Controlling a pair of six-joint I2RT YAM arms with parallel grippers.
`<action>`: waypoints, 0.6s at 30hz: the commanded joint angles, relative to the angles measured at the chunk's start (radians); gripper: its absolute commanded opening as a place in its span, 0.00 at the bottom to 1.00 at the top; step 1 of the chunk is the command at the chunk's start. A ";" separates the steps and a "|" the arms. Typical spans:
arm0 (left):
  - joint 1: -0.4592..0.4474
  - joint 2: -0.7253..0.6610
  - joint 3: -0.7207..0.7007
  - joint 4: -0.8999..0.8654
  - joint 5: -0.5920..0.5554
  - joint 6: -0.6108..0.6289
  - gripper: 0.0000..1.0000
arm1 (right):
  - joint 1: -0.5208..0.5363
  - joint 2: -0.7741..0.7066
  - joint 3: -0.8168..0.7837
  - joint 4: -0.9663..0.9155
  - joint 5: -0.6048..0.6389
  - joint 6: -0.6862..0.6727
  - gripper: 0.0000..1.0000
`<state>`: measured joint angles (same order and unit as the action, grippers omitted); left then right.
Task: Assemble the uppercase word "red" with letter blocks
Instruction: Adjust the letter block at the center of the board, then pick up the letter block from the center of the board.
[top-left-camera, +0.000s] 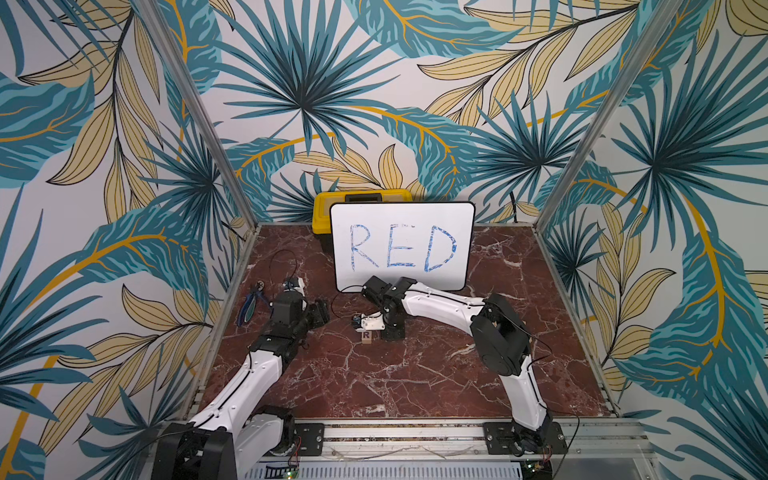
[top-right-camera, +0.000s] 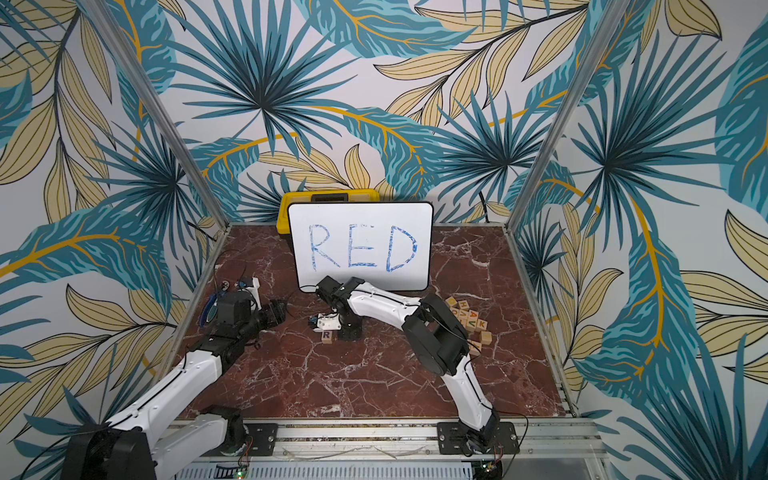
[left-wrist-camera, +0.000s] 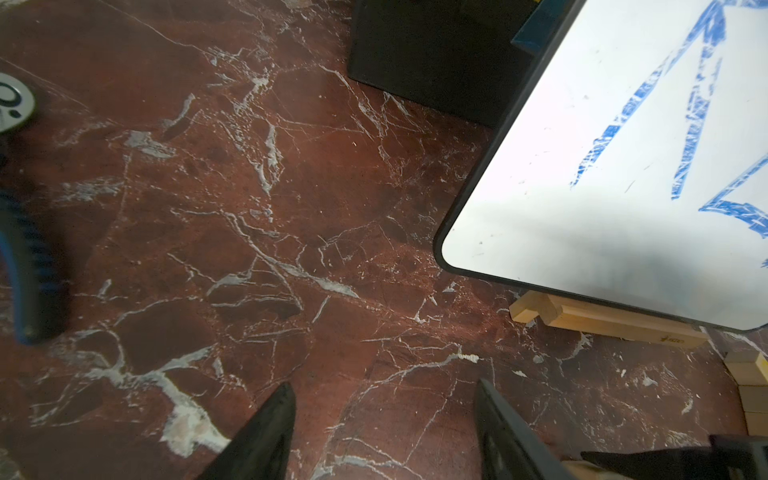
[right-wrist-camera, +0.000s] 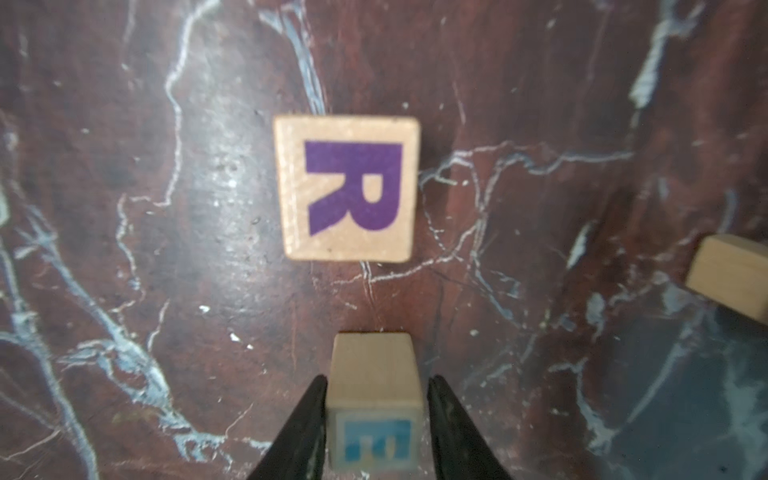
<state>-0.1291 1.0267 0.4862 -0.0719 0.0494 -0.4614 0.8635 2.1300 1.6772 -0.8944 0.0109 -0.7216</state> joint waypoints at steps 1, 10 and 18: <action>0.011 -0.003 -0.014 -0.006 0.013 0.004 0.69 | -0.003 -0.075 -0.016 -0.011 -0.027 0.023 0.42; 0.011 -0.019 -0.014 -0.006 0.014 0.004 0.69 | -0.004 -0.220 -0.081 0.012 -0.033 0.069 0.42; 0.011 -0.045 -0.003 -0.005 0.041 0.007 0.68 | -0.032 -0.416 -0.245 0.209 0.031 0.248 0.41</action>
<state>-0.1280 1.0195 0.4862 -0.0734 0.0715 -0.4610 0.8459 1.7702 1.4815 -0.7727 0.0124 -0.5789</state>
